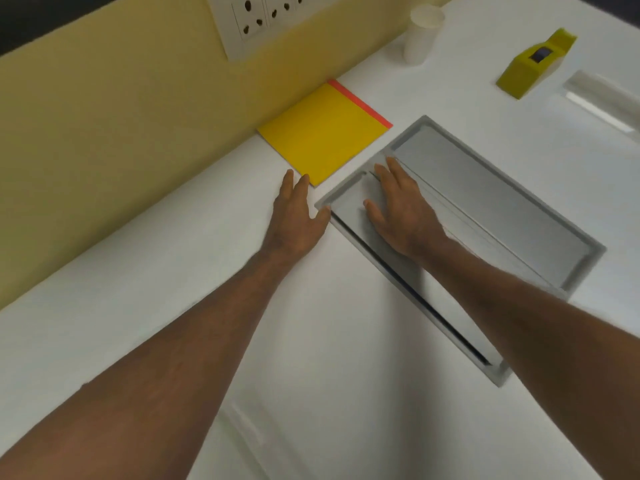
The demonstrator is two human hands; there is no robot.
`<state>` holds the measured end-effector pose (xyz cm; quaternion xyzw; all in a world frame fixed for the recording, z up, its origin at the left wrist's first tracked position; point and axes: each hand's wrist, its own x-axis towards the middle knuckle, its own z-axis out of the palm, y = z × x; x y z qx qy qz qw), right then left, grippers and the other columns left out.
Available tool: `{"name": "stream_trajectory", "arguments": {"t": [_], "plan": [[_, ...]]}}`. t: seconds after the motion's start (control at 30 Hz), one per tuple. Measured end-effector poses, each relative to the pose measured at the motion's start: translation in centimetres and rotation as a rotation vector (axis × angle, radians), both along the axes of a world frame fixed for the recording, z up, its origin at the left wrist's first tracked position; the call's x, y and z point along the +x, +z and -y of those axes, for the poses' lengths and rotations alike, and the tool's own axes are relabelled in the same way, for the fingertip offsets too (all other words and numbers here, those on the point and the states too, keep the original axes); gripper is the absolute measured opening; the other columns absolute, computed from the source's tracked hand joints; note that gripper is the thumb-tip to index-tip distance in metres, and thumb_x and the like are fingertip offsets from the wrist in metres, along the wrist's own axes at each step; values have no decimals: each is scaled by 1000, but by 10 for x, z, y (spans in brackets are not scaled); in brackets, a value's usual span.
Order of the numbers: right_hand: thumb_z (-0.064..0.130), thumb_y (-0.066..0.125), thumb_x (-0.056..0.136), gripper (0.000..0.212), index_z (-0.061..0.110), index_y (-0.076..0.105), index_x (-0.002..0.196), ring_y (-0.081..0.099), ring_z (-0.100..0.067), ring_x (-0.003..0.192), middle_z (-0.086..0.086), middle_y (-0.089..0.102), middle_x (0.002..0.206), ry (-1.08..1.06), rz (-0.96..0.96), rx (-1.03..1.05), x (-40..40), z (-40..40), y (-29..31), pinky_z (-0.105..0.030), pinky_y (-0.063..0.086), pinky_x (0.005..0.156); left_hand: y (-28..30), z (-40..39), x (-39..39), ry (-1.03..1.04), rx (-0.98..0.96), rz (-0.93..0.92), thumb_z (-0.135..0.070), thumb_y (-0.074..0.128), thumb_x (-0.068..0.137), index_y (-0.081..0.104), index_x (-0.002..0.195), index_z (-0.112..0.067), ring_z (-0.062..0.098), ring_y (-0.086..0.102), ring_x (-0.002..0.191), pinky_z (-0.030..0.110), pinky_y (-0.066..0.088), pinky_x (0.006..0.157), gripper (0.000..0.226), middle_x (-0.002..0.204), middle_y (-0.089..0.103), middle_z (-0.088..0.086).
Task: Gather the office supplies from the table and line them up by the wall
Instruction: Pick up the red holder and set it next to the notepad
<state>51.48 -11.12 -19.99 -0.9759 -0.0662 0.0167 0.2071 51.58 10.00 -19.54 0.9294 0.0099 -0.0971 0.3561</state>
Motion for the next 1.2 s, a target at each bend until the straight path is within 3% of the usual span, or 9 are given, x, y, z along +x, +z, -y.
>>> {"name": "stream_trajectory", "arguments": {"t": [0.17,0.27,0.73,1.0,1.1,1.2], "plan": [[37,53,101,62,10,36,154,30,-29,151,-13,29,164,-20,13,-42,-93,15,17,-41,32,123,15,8,-66,-54,153,71,-44,50,99,28,156,-15,22,21,152,37,22,121,68,167,16,3],[33,54,99,61,10,38,153,30,-29,151,-13,32,163,-64,-19,-41,-151,23,28,-42,31,123,29,15,-105,-113,211,89,-44,50,98,34,154,-14,22,23,152,41,16,124,65,165,22,6],[27,59,97,58,7,45,150,36,-31,149,-15,40,159,-233,-85,27,-407,22,68,-44,34,121,74,32,-340,-229,300,41,-46,46,98,38,152,-18,16,24,151,46,6,125,62,163,29,3],[26,56,100,59,6,39,154,31,-27,152,-14,36,161,-301,-168,177,-519,-4,76,-39,30,123,88,18,-486,-133,215,-56,-43,47,98,36,152,-17,18,22,152,46,6,126,61,163,28,3],[27,56,101,62,8,35,156,27,-24,153,-11,33,163,-317,-225,245,-550,-13,75,-38,30,122,84,6,-530,-101,173,-131,-44,50,98,33,154,-16,21,21,152,45,11,125,65,164,26,6],[30,55,102,64,9,31,158,25,-23,154,-8,31,164,-317,-282,310,-568,-20,73,-36,26,124,79,-4,-563,-70,112,-187,-45,56,96,35,153,-14,24,28,148,42,26,121,68,160,33,7]]}}
